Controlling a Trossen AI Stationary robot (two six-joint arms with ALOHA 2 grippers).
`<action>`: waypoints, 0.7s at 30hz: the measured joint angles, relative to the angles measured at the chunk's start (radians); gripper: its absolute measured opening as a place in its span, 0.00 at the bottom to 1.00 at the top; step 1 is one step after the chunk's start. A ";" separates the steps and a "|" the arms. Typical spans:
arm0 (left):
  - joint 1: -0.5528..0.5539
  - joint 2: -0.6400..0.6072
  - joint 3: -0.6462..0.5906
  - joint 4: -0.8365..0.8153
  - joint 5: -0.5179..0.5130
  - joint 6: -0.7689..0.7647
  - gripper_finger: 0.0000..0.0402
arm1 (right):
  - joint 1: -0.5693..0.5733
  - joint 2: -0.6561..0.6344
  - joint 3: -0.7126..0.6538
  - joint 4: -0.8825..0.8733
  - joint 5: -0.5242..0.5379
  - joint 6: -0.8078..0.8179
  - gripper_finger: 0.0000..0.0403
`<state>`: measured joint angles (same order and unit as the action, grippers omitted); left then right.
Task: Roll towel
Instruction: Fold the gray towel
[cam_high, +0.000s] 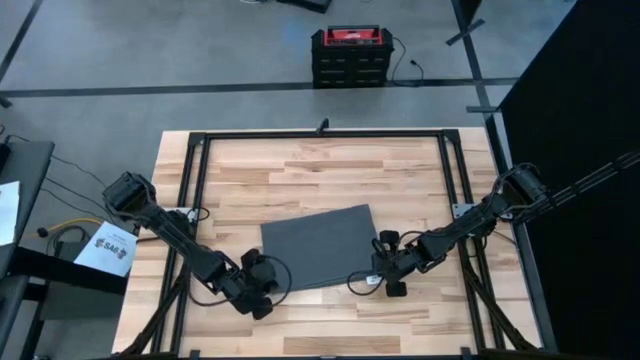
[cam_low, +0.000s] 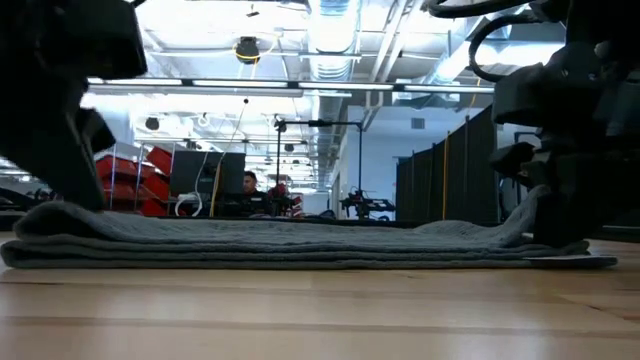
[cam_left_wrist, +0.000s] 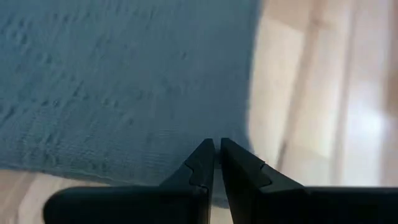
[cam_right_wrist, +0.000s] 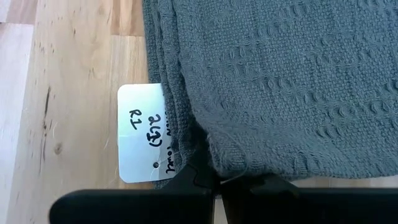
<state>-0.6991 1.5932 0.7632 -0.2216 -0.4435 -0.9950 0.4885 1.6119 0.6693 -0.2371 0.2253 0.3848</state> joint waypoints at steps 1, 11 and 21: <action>-0.002 0.011 0.000 0.003 0.003 -0.001 0.04 | 0.000 0.000 0.000 0.000 0.000 0.000 0.00; -0.072 0.031 0.000 0.037 0.073 -0.073 0.04 | -0.021 0.000 0.000 -0.002 0.000 0.000 0.00; -0.098 0.026 0.012 0.030 0.053 -0.088 0.04 | -0.027 0.000 0.000 -0.004 0.012 0.001 0.00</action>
<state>-0.7971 1.6189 0.7755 -0.1917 -0.3901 -1.0835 0.4618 1.6119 0.6689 -0.2413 0.2371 0.3855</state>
